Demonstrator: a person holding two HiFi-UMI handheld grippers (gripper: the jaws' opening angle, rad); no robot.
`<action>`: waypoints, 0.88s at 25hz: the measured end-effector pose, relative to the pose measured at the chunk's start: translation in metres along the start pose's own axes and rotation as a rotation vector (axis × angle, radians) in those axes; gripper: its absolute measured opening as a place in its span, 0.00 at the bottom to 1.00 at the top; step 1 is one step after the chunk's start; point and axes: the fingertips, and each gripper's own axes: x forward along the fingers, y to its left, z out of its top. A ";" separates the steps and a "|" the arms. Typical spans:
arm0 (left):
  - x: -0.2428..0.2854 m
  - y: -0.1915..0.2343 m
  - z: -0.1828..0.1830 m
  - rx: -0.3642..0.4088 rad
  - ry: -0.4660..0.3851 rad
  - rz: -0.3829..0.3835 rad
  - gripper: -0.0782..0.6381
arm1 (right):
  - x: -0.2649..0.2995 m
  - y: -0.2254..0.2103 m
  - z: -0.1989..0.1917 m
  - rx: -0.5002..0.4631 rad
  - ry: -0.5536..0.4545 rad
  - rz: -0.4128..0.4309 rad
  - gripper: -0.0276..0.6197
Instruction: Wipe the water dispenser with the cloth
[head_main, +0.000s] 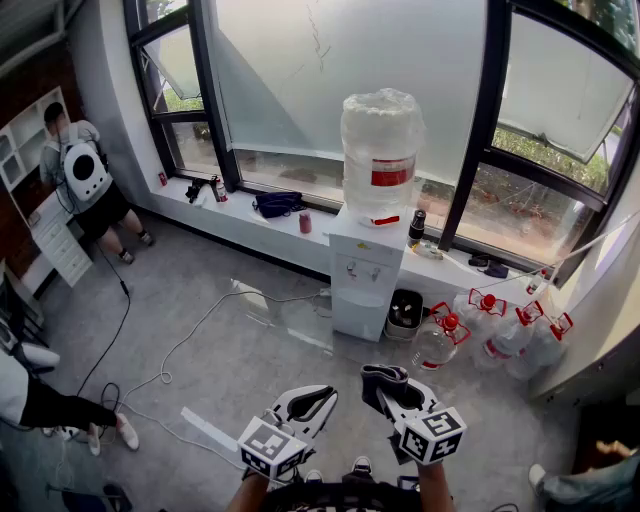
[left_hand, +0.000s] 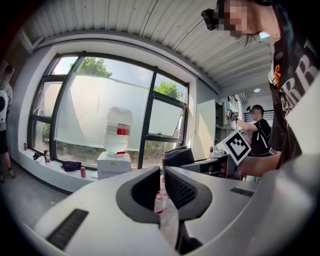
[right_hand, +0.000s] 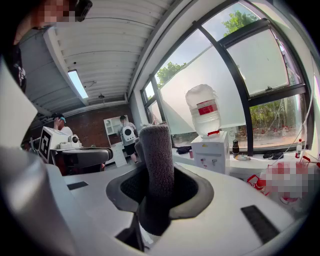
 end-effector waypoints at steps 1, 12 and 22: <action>-0.001 0.001 0.007 0.000 -0.002 0.007 0.17 | 0.000 0.000 -0.001 0.001 -0.001 0.001 0.22; 0.007 0.008 0.011 -0.002 0.001 0.013 0.17 | 0.006 -0.006 0.005 0.001 0.002 0.010 0.22; 0.027 0.010 0.014 -0.004 0.003 0.048 0.17 | 0.011 -0.033 0.010 0.032 -0.012 0.039 0.22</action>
